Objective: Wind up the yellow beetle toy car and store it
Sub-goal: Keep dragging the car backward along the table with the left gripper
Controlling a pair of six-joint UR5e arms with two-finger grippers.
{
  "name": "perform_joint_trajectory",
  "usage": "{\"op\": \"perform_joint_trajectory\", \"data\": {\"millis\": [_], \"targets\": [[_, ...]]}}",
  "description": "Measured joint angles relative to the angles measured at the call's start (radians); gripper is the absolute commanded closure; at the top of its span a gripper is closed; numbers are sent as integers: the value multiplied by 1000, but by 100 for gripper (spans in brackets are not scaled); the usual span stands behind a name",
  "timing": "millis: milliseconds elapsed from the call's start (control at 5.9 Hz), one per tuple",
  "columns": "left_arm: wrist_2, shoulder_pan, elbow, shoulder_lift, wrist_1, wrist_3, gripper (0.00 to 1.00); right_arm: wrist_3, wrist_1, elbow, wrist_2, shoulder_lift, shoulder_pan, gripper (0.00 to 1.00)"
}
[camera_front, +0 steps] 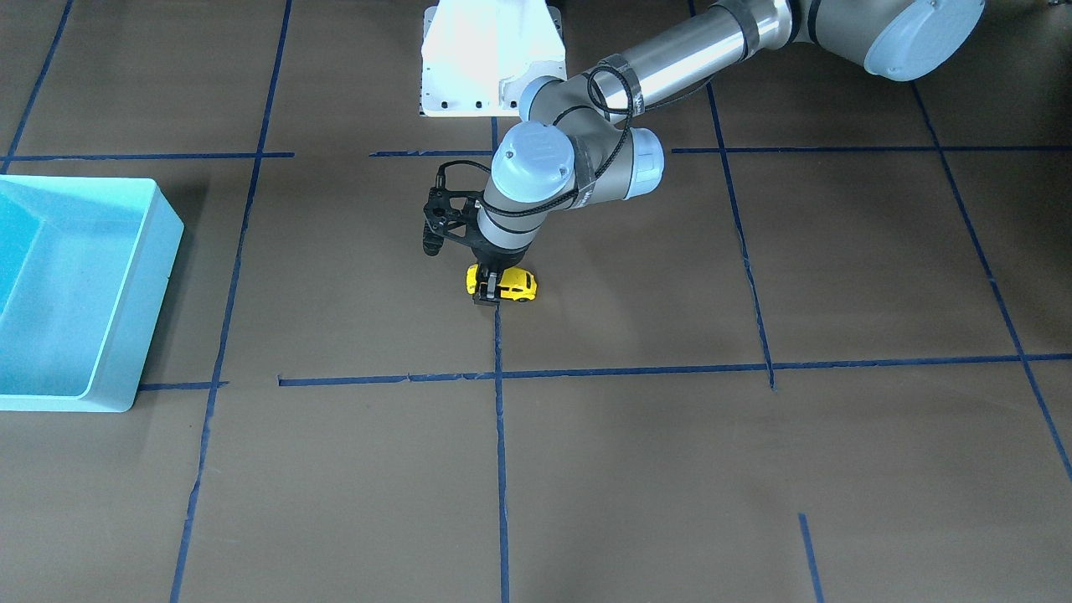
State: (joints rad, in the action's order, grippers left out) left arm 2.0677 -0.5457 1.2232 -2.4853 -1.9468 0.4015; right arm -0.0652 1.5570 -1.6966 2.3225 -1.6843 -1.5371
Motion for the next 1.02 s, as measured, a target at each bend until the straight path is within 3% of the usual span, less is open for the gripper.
{"op": "perform_joint_trajectory", "data": {"millis": [1016], "targets": [[2, -11, 53, 77, -21, 3, 100, -1, 0, -1, 0, 1, 0, 0]]}}
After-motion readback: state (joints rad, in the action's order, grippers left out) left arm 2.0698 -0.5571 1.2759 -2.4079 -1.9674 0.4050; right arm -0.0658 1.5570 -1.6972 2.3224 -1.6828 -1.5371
